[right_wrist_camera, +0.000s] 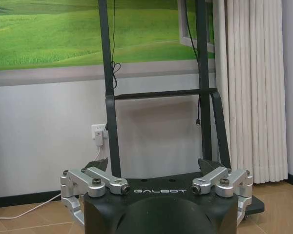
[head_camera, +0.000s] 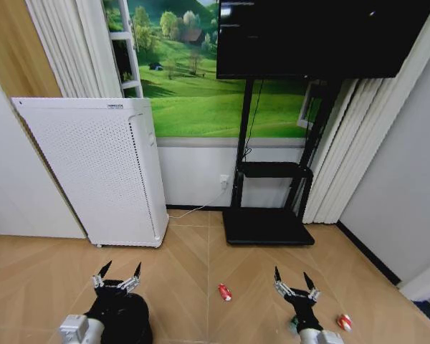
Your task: Pick up the trash bin and place the garbage on the floor into it.
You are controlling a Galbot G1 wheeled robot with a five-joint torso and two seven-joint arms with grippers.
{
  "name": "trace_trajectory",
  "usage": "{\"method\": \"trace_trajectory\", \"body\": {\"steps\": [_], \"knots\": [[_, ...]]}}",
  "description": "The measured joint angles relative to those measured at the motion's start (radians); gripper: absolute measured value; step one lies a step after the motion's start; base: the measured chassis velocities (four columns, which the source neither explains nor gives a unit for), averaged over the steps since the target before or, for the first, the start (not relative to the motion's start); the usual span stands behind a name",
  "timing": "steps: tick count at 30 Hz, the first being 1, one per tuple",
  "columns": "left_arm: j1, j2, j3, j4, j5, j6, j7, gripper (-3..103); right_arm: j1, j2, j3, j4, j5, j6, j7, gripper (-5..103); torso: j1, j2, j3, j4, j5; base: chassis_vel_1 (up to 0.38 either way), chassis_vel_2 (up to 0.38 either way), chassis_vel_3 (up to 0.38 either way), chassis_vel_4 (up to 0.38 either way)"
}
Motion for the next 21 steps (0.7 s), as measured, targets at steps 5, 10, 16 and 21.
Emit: {"method": "trace_trajectory", "body": {"steps": [5, 10, 16, 21], "knots": [[-0.003, -0.001, 0.004, 0.005, 0.002, 0.003, 0.0, 100, 0.001, 0.0, 0.001, -0.004, 0.0, 0.0, 0.0, 100, -0.006, -0.017, -0.012, 0.0, 0.0, 0.0, 0.0, 0.0, 0.0], [-0.01, 0.007, 0.004, 0.01, 0.002, 0.007, 0.0, 100, 0.004, -0.001, 0.002, -0.01, 0.0, 0.0, -0.001, 100, -0.012, -0.039, -0.027, 0.0, 0.0001, 0.0, 0.0, 0.0, 0.0], [-0.015, 0.014, 0.003, 0.012, -0.003, 0.012, 0.0, 100, 0.007, 0.001, 0.003, -0.015, 0.001, 0.0, -0.001, 100, -0.02, -0.063, -0.043, -0.0002, 0.0, -0.024, -0.024, -0.038, -0.028], [-0.016, 0.013, 0.003, 0.018, -0.008, -0.009, 0.0, 100, 0.008, -0.001, 0.005, -0.016, 0.003, 0.0, -0.001, 100, -0.026, -0.081, -0.055, -0.0001, 0.0001, -0.039, -0.049, -0.056, -0.052]]}}
